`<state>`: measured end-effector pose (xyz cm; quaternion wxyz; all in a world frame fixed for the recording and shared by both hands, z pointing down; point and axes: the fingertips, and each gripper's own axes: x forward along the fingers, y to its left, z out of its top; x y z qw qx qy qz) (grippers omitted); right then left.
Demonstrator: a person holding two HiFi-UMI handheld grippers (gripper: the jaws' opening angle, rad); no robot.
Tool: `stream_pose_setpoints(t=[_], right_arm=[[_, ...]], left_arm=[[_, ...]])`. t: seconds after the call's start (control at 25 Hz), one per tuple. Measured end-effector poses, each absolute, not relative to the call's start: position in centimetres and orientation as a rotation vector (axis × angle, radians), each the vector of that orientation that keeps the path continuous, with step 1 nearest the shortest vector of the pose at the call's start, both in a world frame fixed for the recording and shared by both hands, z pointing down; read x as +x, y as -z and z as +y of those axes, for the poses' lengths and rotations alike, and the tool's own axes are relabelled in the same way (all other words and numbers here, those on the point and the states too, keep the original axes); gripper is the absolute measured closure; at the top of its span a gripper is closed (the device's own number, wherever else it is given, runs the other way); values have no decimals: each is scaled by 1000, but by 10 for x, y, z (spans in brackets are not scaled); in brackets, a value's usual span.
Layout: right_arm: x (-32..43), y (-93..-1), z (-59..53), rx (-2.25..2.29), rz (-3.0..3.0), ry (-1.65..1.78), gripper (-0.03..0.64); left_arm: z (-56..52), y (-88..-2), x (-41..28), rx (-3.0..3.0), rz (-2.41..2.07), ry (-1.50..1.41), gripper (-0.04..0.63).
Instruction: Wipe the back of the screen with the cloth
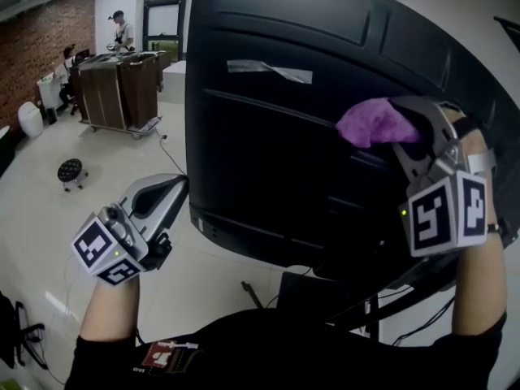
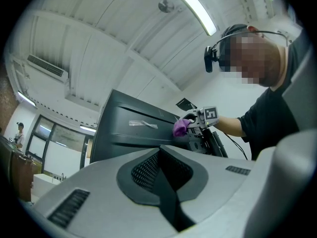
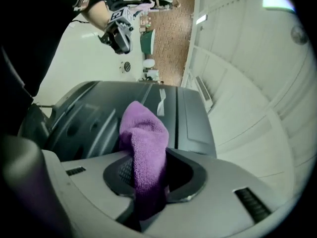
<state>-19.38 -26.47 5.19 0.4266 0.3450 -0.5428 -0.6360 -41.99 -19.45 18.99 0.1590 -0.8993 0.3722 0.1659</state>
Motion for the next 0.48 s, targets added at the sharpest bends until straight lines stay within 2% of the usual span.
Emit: stream_pose_setpoints(t=[0.28,0.48], right_arm=[[-370,-144,-246,617,-1487,1755,518],[-458,-179,-276,603,-1370,1811,518]], left_arm=[[-183,-218,-476,-2589,1158,-474,600],[-170,-234,-520,-2589,1235,-503,600]])
